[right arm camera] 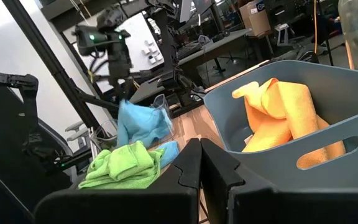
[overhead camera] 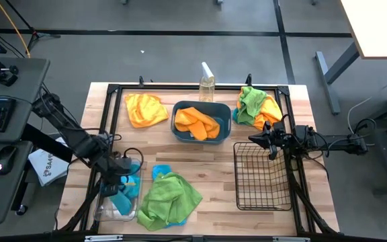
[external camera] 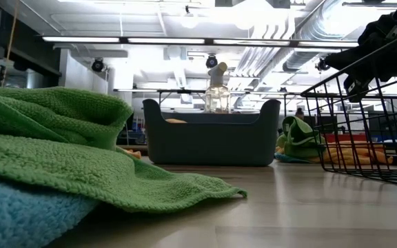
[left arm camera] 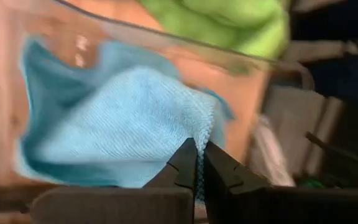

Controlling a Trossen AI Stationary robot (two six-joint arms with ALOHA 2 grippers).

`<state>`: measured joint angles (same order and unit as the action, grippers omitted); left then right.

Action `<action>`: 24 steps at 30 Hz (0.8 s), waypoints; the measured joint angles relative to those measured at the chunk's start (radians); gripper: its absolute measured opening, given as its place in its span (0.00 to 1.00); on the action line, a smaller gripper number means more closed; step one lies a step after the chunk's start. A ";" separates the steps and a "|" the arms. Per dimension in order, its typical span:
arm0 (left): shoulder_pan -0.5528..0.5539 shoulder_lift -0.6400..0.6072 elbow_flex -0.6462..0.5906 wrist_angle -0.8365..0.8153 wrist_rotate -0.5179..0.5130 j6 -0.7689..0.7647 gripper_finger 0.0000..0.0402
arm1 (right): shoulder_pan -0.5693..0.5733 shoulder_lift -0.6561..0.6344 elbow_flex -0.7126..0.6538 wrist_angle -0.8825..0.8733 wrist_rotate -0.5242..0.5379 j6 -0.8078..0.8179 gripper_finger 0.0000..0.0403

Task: Sort microfiber towel by color & place in baskets
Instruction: Put the top left blue towel into the transparent bin, then put the top green towel into the black wire basket

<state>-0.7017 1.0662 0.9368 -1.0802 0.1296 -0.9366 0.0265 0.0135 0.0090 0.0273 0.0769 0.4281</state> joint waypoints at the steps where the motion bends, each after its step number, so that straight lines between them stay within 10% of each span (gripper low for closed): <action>1: -0.001 -0.004 -0.025 0.012 -0.037 0.006 0.00 | 0.000 0.000 0.000 0.000 0.000 -0.001 0.00; 13: 0.004 0.002 -0.149 0.055 -0.067 -0.080 0.04 | 0.000 0.000 0.000 0.000 0.000 0.000 0.00; 24: 0.014 0.002 -0.079 0.019 0.018 -0.043 0.39 | 0.000 0.000 0.000 0.000 0.000 -0.001 0.00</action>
<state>-0.6881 1.0679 0.8576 -1.0610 0.1474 -0.9801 0.0261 0.0135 0.0090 0.0277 0.0770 0.4273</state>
